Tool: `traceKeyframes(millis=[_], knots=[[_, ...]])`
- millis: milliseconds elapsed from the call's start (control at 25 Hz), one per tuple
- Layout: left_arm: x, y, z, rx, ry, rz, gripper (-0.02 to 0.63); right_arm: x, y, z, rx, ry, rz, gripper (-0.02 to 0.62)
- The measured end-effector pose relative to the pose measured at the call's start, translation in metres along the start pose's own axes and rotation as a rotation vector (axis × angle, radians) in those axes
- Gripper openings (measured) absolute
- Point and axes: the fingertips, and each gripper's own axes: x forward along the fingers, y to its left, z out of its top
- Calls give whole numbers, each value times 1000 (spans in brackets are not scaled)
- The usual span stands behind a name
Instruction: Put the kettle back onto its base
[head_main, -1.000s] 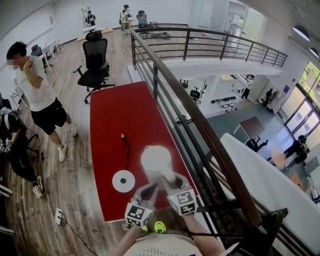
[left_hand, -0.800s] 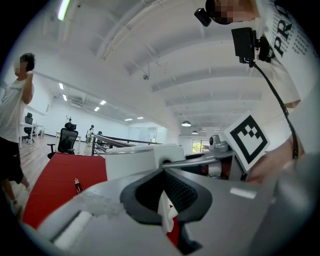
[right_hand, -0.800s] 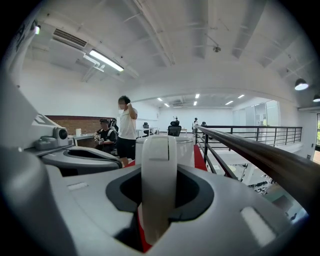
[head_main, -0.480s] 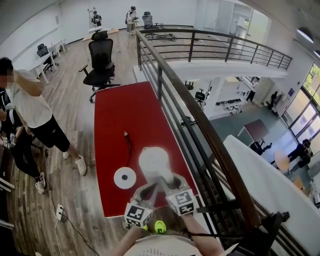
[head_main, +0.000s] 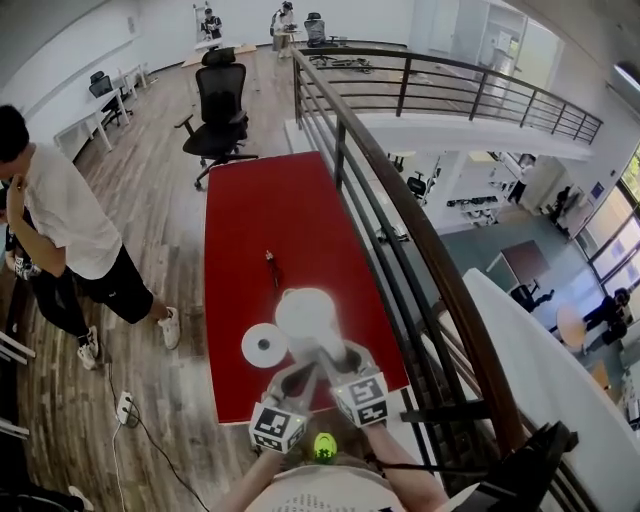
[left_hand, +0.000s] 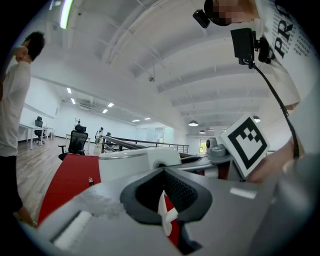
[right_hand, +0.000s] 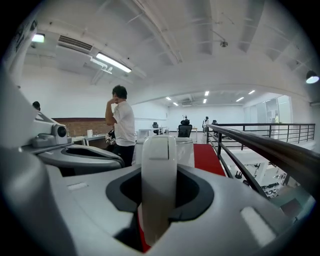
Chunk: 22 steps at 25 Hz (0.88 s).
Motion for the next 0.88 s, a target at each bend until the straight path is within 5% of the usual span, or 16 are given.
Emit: traceKeyframes(millis=[880], knots=[[-62, 125, -6, -44, -20, 118, -8, 107, 74, 18, -35, 12, 84, 118]])
